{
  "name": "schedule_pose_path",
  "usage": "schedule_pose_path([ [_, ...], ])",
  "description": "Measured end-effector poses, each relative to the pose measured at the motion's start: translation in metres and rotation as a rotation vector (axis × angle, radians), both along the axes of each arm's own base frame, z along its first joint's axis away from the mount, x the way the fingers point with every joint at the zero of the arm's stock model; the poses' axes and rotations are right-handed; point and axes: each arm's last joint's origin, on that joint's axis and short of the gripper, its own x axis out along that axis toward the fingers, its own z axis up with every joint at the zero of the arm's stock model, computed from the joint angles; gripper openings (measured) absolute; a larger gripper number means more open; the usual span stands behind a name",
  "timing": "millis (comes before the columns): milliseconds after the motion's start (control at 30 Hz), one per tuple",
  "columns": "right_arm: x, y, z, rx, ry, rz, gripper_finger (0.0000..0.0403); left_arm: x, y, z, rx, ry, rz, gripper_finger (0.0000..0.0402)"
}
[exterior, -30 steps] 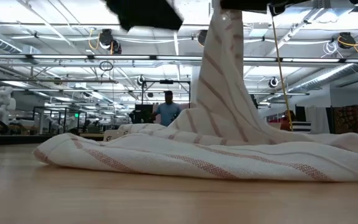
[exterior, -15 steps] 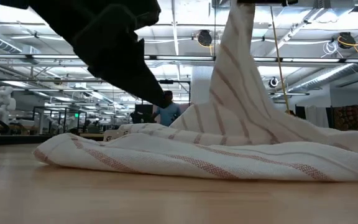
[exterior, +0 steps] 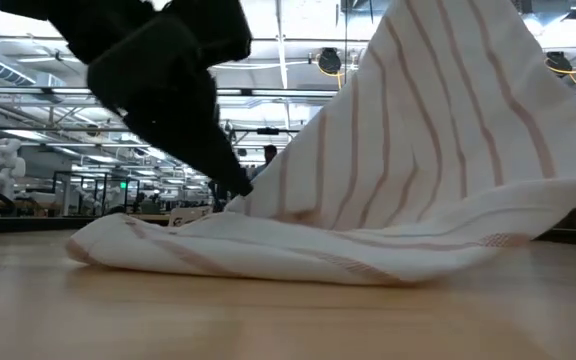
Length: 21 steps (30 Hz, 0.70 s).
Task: Roll towel
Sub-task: Roll the white towel
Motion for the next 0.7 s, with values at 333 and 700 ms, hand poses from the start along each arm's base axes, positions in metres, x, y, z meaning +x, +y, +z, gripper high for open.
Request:
schedule_pose_path([
  [333, -0.005, -0.003, -0.008, 0.075, 0.057, 0.024, 0.0004, -0.035, -0.006, -0.033, -0.093, 0.114, 0.023, 0.0172],
  [700, -0.004, -0.002, -0.019, 0.141, 0.118, 0.036, 0.0004, -0.030, -0.036, -0.019, -0.002, -0.128, -0.193, 0.0155],
])
